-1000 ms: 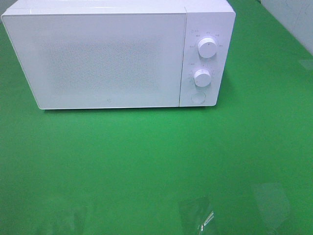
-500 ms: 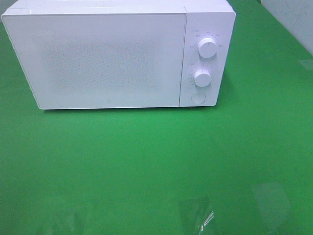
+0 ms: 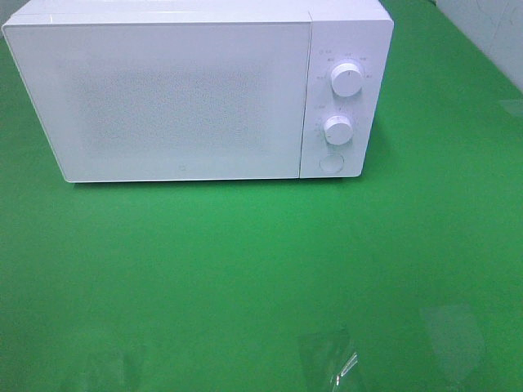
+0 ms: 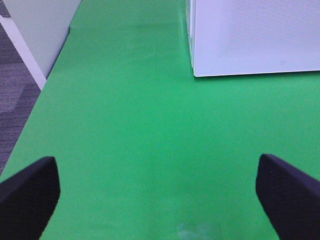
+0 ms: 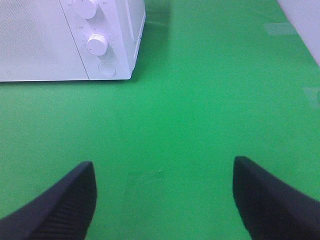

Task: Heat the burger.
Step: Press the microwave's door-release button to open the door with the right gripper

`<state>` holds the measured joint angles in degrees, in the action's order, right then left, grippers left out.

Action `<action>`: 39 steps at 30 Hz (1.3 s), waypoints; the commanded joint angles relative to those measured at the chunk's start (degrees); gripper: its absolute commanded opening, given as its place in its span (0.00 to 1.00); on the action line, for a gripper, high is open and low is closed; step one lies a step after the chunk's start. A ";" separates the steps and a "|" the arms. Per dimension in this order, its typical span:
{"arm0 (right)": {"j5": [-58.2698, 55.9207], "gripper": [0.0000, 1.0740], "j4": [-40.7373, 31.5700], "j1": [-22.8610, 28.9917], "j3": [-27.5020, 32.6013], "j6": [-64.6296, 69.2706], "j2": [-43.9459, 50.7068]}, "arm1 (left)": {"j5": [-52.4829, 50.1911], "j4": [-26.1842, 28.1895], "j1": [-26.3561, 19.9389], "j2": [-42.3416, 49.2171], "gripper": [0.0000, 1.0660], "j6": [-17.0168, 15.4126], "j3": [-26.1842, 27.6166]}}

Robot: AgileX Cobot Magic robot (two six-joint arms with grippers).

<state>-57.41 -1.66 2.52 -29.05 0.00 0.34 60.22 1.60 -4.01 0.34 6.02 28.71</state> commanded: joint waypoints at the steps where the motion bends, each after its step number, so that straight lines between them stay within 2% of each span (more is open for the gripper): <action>1: 0.00 0.69 -0.40 -0.52 0.06 -0.52 1.26 | -0.74 0.11 -0.17 0.97 0.94 0.06 -0.11; 12: 2.58 0.69 -0.52 -0.52 -1.26 -0.57 0.06 | -0.74 0.11 -0.17 0.97 0.94 0.06 -0.11; 18: 15.58 0.69 -0.69 -0.40 -0.23 -0.57 -4.47 | -0.74 0.11 -0.17 0.97 0.94 0.06 -0.11; 20: 23.89 0.69 -0.74 -0.40 2.64 -0.57 -8.02 | -0.74 0.11 -0.17 0.97 0.94 0.06 -0.11; 27: 33.00 0.69 -0.74 -0.40 6.47 -0.57 -12.38 | -0.74 0.11 -0.17 0.97 0.94 0.06 -0.11; 29: 42.80 0.69 -0.92 -0.40 9.57 -0.52 -16.44 | -0.74 0.11 -0.17 0.97 0.94 0.06 -0.11; 30: 42.80 0.69 -0.92 -0.40 9.57 -0.52 -16.44 | -0.74 0.11 -0.17 0.97 0.94 0.06 -0.11; 31: 47.90 0.68 -0.92 -0.40 10.94 -0.52 -18.56 | -0.74 0.11 -0.17 0.97 0.94 0.06 -0.11; 32: 47.90 0.68 -0.92 -0.40 10.94 -0.52 -18.56 | -0.74 0.11 -0.17 0.97 0.94 0.06 -0.11; 36: 60.96 0.67 -0.92 -0.40 13.46 -0.52 -25.32 | -0.74 0.11 -0.17 0.97 0.94 0.06 -0.11; 39: 65.15 0.67 -0.92 -0.40 14.04 -0.46 -28.71 | -0.74 0.11 -0.17 0.97 0.94 0.06 -0.11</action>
<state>5.27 -2.58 2.52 -15.18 0.00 -28.13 60.22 1.60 -4.01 0.34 6.02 28.71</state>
